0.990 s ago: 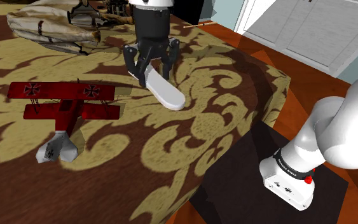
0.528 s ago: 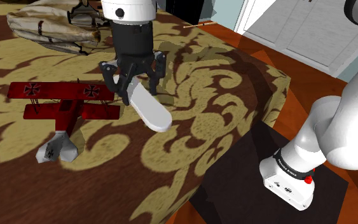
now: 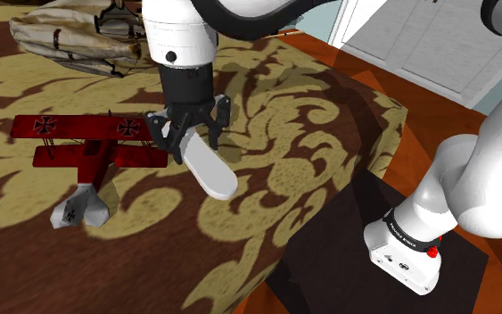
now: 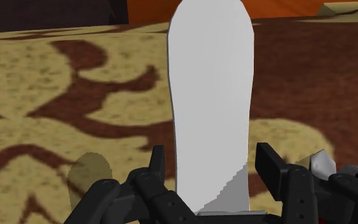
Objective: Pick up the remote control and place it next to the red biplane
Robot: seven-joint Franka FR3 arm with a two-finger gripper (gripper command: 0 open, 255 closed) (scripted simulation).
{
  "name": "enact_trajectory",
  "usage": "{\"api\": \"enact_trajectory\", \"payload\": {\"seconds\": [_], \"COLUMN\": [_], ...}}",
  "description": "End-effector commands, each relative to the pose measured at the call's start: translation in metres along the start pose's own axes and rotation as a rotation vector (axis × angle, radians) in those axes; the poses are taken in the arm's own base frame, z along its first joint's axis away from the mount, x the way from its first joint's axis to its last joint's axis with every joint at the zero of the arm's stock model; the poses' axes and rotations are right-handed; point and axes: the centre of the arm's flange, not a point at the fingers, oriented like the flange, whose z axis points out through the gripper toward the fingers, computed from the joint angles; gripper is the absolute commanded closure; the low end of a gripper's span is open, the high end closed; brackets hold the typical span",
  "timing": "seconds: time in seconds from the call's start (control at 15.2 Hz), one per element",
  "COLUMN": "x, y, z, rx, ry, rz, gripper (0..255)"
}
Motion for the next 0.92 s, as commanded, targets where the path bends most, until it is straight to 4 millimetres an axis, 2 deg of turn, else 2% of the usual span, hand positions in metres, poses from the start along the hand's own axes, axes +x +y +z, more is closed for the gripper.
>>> {"api": "enact_trajectory", "payload": {"seconds": [0.0,0.86], "x": [0.001,0.011], "y": [0.001,0.003], "z": [0.010,0.078], "rx": [0.001,0.001], "ry": [0.001,0.001], "rz": [0.000,0.000], "gripper": [255,255]}}
